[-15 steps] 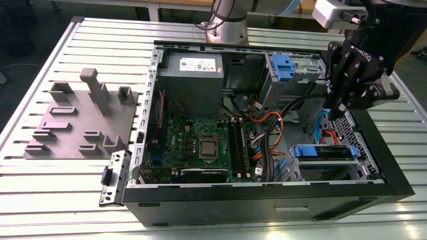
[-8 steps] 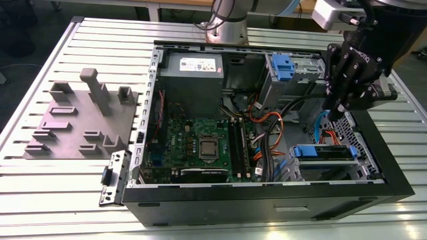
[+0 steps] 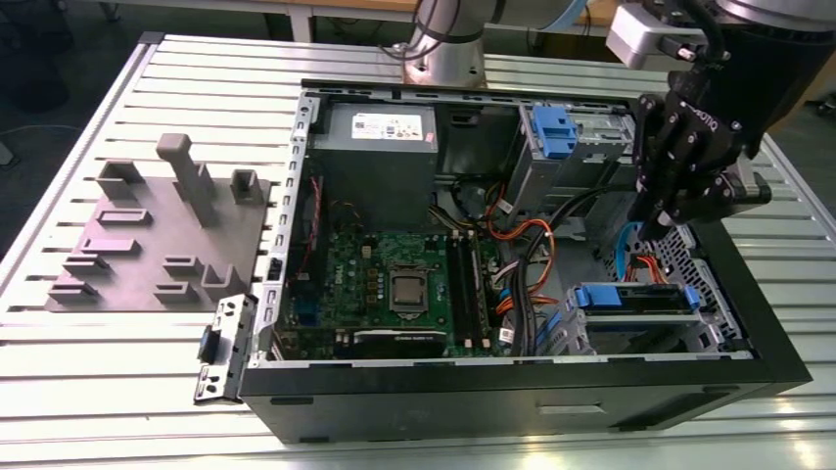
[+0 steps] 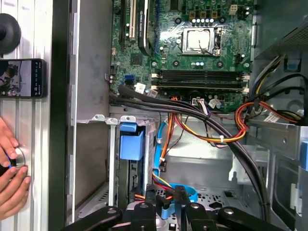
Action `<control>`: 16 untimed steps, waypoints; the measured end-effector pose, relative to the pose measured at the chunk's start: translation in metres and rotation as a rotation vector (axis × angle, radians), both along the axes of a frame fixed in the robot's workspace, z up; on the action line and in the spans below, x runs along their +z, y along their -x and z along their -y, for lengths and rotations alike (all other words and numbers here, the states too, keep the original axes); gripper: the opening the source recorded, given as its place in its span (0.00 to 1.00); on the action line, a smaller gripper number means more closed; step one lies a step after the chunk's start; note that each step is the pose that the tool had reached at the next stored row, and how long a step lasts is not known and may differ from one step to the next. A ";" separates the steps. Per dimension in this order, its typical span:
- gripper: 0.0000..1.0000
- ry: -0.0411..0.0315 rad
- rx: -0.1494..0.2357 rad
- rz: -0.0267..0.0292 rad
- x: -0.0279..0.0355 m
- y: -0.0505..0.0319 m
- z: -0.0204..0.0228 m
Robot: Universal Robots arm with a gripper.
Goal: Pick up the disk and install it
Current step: 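Insert the second disk wire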
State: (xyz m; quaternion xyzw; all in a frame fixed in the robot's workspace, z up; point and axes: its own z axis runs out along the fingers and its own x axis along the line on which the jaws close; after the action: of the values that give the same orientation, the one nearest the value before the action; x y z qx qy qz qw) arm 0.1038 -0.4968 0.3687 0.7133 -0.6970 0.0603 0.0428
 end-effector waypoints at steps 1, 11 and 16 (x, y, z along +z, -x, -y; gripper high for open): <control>0.30 0.0043 -0.001 0.0000 -0.0010 -0.0001 0.0000; 0.16 0.0232 -0.002 0.0002 -0.0075 -0.0004 0.0012; 0.16 0.0074 -0.002 0.0031 -0.0103 -0.0001 0.0108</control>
State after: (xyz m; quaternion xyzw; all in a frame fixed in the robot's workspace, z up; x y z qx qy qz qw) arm 0.1039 -0.5076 0.3584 0.7123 -0.6975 0.0639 0.0444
